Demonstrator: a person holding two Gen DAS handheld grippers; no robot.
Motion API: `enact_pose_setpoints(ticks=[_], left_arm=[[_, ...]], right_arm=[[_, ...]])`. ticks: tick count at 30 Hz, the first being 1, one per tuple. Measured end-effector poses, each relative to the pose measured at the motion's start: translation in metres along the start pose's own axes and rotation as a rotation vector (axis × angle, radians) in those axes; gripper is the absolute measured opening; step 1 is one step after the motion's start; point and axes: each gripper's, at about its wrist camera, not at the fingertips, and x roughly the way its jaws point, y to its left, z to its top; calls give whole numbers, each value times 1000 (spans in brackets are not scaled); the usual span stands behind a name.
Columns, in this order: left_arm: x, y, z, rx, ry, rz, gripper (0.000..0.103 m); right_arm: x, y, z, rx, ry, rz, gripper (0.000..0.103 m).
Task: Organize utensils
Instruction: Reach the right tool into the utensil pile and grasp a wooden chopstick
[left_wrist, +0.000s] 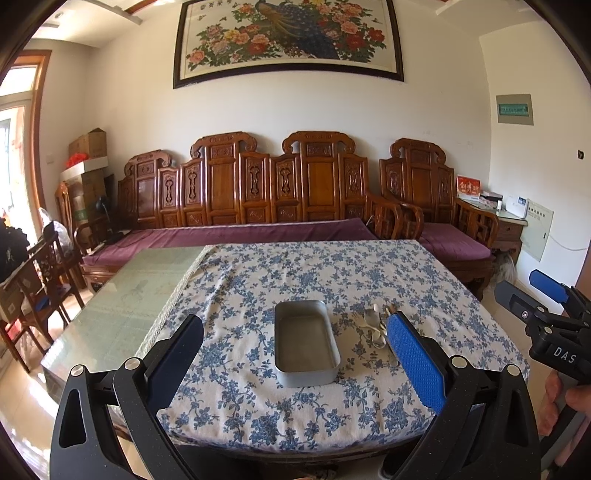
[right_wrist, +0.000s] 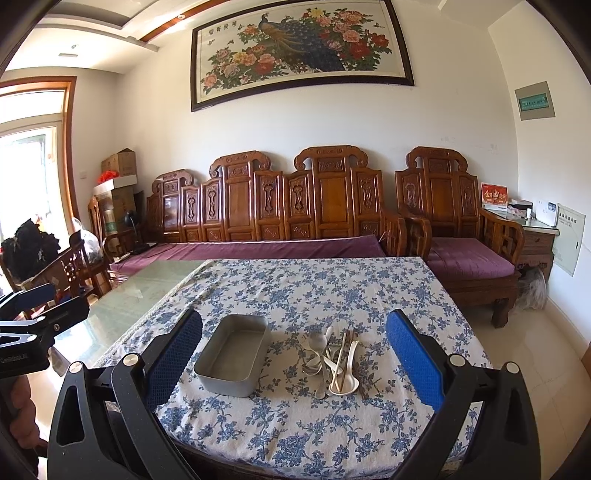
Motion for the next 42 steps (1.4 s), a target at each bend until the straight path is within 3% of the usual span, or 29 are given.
enact_pose_setpoints(ticks=[9,15,23,35,42], left_arm=[[44,-4,-17,8,99,-51,96],[85,-19,-29,49,168,-94,96],[142,-42,-35,106,234,-144,96],[223,-70,-44,159,329,-225,96],[263,-80,-53,147,373,-248,89]], right_arm=[[30,-18,-15,3,58,-20,100],[61,-36,-28,9,111,-37,92],[113,-68,-49,29,204,-61,72],[186,-104,-77,56,321,-53,54],[229,-113,-95,56,389,-22,40]])
